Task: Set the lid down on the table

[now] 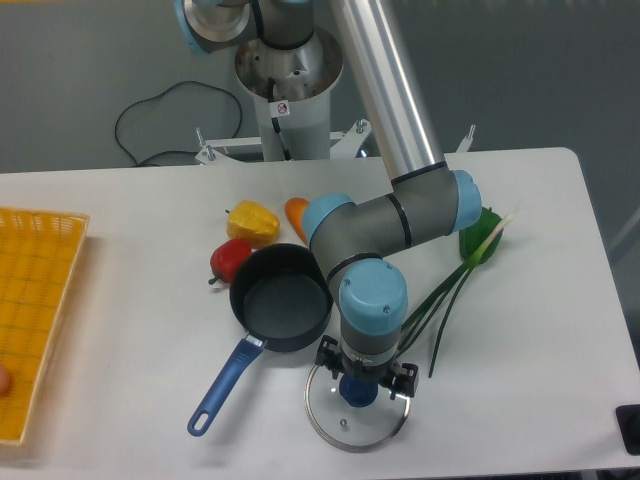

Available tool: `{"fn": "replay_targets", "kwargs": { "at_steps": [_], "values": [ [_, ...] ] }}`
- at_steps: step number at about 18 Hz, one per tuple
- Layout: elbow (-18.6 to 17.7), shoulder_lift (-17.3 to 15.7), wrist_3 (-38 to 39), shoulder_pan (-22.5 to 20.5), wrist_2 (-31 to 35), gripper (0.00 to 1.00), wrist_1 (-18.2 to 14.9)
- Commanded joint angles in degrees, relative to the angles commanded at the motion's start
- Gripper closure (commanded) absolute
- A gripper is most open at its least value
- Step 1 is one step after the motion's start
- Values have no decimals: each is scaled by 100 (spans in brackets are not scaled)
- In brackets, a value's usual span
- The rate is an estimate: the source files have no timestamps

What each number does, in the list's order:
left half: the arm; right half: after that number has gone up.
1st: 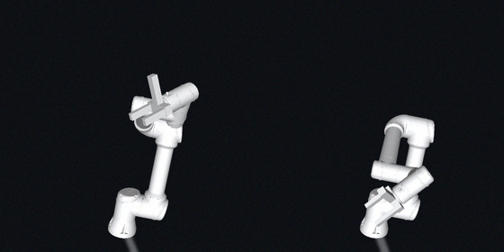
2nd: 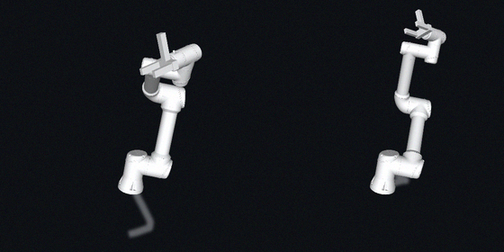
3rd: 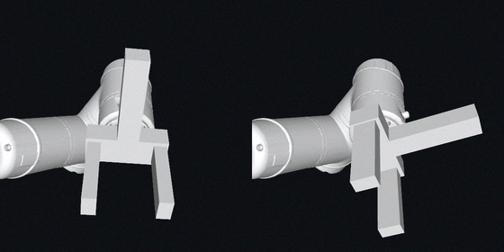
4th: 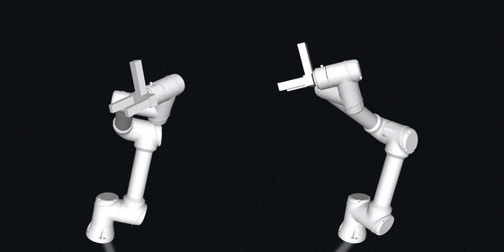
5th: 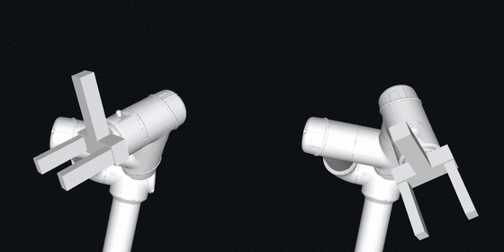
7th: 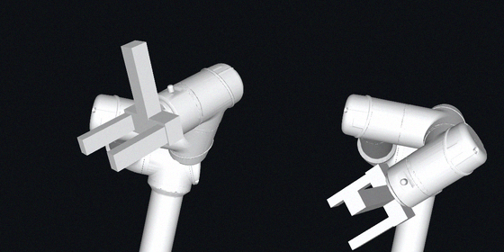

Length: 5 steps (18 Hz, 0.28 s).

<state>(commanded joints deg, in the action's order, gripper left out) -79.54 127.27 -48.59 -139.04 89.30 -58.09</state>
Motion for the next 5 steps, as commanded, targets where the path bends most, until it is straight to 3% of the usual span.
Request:
{"fn": "replay_targets", "kwargs": {
  "at_steps": [5],
  "values": [
    [-158,-202,-247,-53,-9,0,9]
  ]
}}
